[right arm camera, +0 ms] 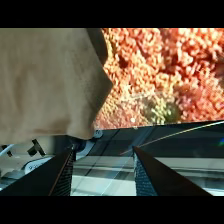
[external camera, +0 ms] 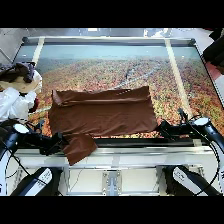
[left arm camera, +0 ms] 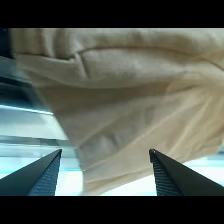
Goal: Fold the shirts.
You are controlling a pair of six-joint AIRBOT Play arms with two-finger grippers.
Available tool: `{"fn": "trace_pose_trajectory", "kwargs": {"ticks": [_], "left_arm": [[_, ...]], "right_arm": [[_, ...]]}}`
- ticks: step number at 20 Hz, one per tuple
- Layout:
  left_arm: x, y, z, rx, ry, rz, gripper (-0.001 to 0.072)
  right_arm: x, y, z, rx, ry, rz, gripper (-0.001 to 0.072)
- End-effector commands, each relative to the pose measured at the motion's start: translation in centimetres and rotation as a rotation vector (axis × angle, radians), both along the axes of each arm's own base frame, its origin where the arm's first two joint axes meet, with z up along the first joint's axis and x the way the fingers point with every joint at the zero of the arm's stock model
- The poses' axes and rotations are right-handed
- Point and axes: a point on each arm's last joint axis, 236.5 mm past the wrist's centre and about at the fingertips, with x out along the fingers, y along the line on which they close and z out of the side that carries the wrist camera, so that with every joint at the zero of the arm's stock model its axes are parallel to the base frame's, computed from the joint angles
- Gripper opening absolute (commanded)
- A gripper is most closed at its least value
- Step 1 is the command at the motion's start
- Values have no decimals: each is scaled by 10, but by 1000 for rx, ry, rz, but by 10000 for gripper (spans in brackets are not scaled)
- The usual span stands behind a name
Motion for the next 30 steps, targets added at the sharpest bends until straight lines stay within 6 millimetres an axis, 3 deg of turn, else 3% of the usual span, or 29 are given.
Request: {"fn": "trace_pose_trajectory", "kwargs": {"ticks": [1,3,4,7,12,15,19,20,21,22,25,27,30], "left_arm": [[2,-4,-11,11,1,1,607],[16,-7,-12,-2,-36,44,589],[20,-9,-11,-12,-46,60,492],[22,-8,-12,-9,-55,65,18],[22,-9,-11,-10,-54,64,15],[21,-9,-11,-12,-52,62,15],[21,-9,-11,-12,-52,62,15],[21,-9,-11,-12,-52,62,15],[21,-9,-11,-12,-52,62,15],[21,-10,-10,-15,-51,60,15],[25,-11,11,-22,-104,16,15],[40,-7,42,7,-221,-4,14],[75,6,105,103,-467,10,14]], "right_arm": [[5,0,1,4,-15,-18,414],[11,0,2,7,-33,-39,413],[16,0,3,12,-46,-57,414],[24,-4,4,6,-71,-85,413],[26,-6,-1,1,-64,-98,413],[42,-10,-6,15,-83,-173,412],[38,3,-22,42,-26,-160,406],[39,8,-24,41,-31,-137,315],[42,15,-23,46,-58,-109,143],[47,22,-17,69,-89,-87,21],[51,40,19,142,-168,12,14],[49,39,47,114,-202,70,13],[47,20,85,-11,-242,122,12]]}}
